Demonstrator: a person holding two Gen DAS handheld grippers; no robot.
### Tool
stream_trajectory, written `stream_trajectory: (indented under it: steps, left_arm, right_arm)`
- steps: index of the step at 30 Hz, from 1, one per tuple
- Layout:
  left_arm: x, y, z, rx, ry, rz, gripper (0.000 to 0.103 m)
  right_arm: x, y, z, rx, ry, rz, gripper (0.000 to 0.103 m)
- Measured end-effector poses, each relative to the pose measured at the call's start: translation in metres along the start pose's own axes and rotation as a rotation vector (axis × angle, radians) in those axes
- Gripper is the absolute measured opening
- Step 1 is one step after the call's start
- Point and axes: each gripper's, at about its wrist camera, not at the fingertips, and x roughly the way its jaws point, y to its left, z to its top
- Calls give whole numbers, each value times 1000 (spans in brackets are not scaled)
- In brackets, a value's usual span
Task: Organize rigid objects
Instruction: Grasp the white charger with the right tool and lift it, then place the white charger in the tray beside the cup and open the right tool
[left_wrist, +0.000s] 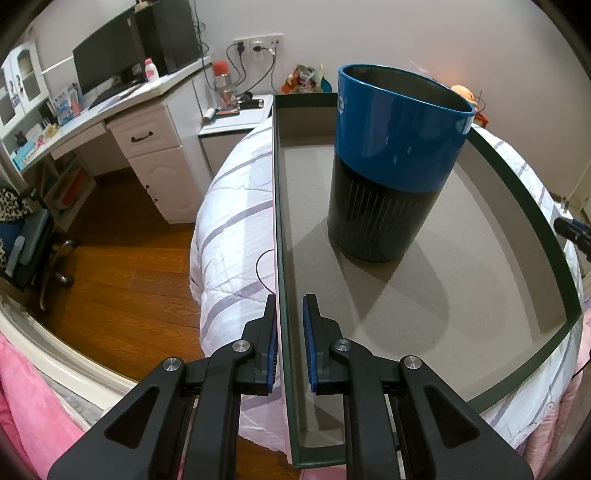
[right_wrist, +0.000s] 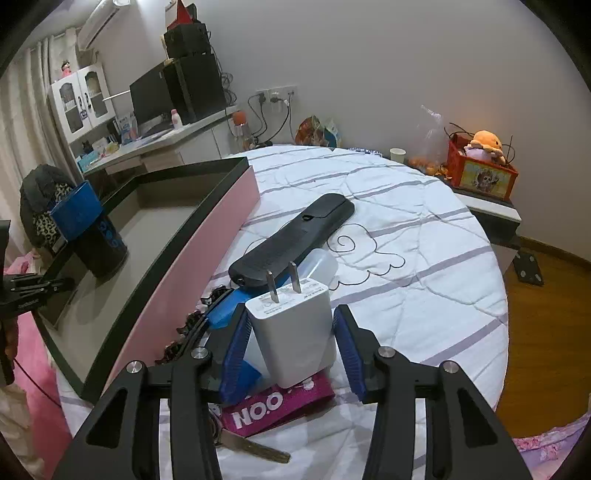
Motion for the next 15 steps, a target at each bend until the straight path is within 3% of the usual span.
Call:
stream_trajectory:
  steps: [9,15]
  left_arm:
    - [-1,2,-2,-3,-7,-18,11]
    - [-2,3,-3,-4,-8,-21,11]
  right_arm:
    - [-19,19,16,-31,-58,-31,47]
    - [-37,68,39,-121,-115,32,47]
